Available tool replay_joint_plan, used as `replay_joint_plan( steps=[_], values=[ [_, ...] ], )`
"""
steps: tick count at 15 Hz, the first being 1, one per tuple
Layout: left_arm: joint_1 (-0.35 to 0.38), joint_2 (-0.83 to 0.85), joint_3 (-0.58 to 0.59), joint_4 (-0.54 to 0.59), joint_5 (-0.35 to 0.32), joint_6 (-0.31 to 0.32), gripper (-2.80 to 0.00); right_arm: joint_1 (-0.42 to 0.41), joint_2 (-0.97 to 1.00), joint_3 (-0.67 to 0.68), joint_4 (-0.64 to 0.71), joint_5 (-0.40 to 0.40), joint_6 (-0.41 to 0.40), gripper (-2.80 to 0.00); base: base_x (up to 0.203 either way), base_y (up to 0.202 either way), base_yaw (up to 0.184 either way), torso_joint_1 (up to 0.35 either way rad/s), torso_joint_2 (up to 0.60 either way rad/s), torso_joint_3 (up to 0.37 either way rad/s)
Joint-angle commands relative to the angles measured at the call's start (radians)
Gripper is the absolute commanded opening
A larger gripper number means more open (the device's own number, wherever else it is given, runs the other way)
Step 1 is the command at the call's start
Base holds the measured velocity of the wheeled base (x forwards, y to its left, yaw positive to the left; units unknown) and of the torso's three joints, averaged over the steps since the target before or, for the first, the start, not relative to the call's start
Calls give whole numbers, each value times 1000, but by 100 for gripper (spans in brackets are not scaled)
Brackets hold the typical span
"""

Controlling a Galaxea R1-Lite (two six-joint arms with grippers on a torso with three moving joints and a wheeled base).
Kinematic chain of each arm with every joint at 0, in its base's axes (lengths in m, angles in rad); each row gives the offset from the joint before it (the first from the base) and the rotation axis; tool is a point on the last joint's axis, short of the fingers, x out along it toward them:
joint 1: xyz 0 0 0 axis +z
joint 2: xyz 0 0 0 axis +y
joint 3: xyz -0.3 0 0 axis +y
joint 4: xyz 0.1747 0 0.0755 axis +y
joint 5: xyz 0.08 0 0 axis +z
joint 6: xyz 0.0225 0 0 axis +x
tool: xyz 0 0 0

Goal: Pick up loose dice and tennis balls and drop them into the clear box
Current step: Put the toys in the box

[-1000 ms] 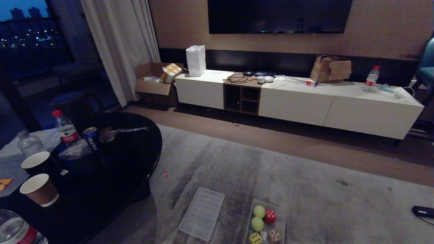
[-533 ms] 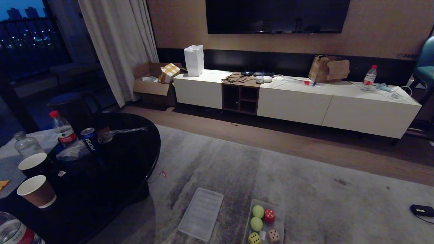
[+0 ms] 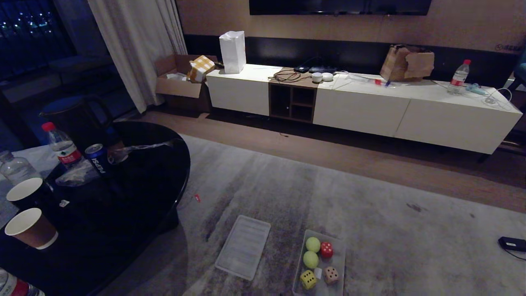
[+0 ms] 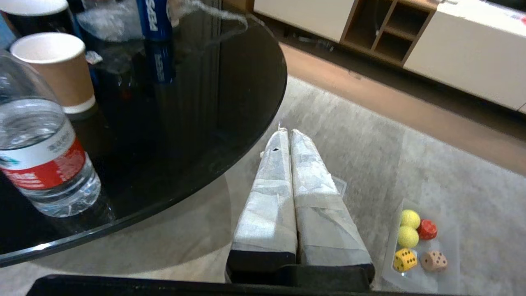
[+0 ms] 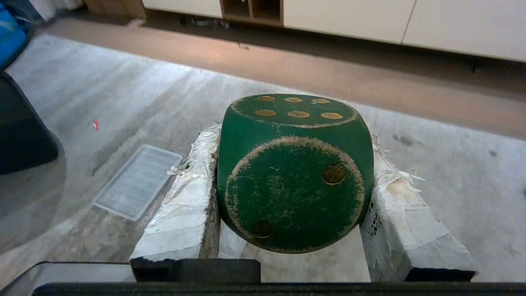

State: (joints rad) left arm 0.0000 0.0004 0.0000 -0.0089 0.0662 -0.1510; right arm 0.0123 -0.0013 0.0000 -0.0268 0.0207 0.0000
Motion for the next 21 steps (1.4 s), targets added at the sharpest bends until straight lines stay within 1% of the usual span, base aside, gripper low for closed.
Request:
replay_joint_plan(
  steps=[1,21],
  values=[
    [0,0,0,0,0,-1,-280,0,1,9,-1,1,0,-280,0,0,0,1,1,-202],
    [0,0,0,0,0,-1,-280,0,1,9,-1,1,0,-280,0,0,0,1,2,-201]
  ],
)
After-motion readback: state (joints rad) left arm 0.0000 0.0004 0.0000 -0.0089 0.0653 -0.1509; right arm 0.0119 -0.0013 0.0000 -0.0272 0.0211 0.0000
